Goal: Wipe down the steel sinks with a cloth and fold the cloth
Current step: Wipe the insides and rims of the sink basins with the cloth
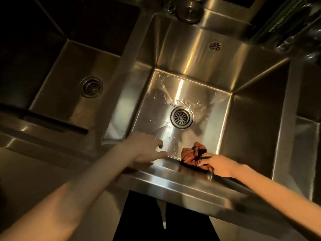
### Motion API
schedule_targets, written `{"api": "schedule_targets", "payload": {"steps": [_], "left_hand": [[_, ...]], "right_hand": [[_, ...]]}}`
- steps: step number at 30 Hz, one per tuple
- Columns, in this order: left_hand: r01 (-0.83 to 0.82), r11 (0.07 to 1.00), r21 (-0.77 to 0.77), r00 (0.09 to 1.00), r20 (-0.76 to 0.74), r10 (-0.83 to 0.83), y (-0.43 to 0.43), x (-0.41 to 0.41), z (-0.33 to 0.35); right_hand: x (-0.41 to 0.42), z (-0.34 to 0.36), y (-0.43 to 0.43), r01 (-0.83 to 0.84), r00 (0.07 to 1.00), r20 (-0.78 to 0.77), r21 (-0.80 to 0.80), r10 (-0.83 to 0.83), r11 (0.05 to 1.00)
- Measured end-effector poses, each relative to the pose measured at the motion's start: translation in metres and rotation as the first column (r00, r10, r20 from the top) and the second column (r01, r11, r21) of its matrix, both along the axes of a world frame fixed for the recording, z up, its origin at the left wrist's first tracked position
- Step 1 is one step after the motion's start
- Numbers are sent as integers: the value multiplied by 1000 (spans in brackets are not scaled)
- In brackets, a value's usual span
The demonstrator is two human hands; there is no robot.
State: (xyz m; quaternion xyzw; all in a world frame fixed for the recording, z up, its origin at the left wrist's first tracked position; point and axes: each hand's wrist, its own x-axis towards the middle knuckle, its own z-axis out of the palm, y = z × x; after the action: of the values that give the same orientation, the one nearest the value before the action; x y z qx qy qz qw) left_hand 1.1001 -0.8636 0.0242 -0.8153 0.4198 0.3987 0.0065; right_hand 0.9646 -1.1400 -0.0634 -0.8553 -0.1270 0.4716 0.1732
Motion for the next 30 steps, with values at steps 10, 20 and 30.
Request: {"api": "schedule_targets", "payload": {"steps": [10, 20, 30], "left_hand": [[634, 691, -346, 773, 266, -576, -135, -30, -240], [807, 496, -319, 586, 331, -740, -170, -55, -236], [-80, 703, -707, 988, -152, -40, -236, -64, -192]], "right_hand": [[-87, 98, -58, -120, 821, 542, -145, 180, 982], [-92, 81, -60, -91, 781, 611, -94, 130, 991], [-89, 81, -61, -97, 759, 637, -95, 135, 991]]}}
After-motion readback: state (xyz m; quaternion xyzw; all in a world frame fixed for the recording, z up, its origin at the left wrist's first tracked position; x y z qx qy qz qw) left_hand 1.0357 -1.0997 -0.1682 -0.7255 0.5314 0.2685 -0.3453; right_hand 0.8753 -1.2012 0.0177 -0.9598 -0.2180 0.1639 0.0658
